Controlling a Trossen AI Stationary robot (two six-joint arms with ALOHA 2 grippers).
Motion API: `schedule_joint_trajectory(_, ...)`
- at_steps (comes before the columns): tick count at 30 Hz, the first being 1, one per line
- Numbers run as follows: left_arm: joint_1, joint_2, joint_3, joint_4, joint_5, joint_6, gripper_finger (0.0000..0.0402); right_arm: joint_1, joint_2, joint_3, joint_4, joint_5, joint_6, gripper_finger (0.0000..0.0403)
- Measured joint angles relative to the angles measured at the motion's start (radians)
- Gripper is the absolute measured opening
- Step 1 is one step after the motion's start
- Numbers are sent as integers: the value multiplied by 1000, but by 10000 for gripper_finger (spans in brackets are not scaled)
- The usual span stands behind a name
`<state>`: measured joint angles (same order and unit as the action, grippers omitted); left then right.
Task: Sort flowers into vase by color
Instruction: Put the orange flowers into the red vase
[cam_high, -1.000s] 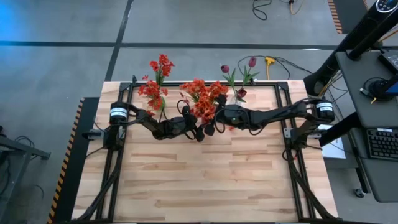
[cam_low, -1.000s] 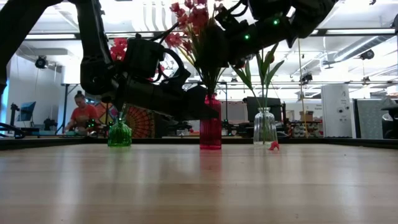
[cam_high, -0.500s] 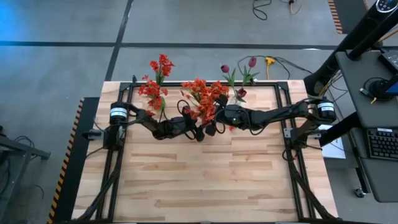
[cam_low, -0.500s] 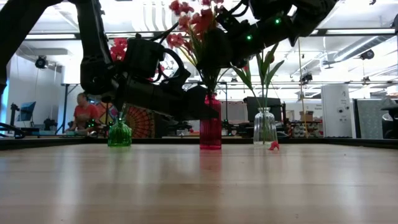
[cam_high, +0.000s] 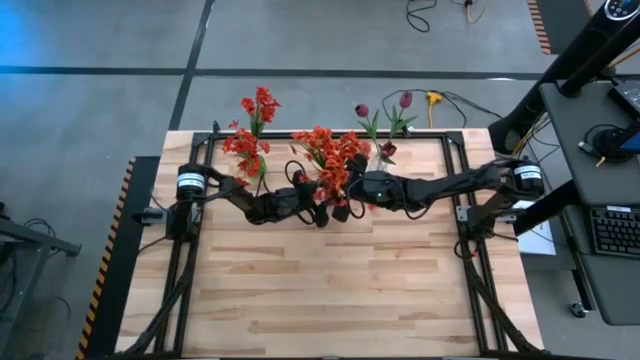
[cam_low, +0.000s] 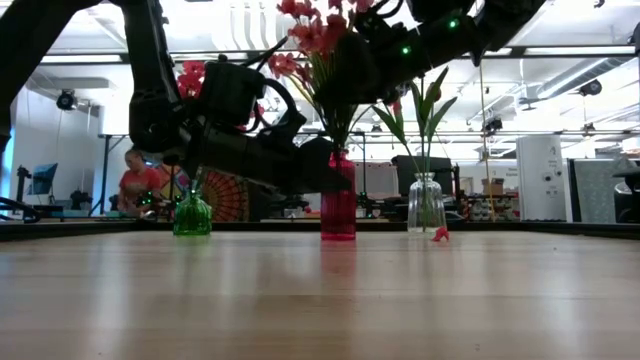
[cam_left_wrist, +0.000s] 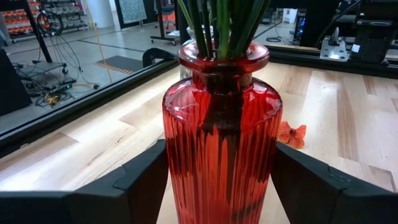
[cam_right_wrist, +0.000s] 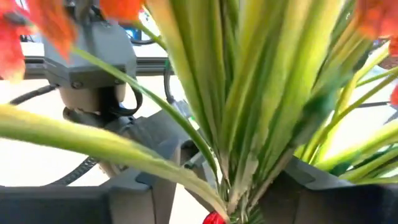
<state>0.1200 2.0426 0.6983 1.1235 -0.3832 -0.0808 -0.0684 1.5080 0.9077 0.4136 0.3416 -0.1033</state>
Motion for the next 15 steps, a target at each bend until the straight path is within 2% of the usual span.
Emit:
schedule_joint_trajectory(7,0,9,-8,-52,1,-15,261,5,-50,0,-79,2,41,196)
schedule_joint_trajectory(15,-1,4,-5,-40,0,-18,278,20,-97,0,-164,1,63,199)
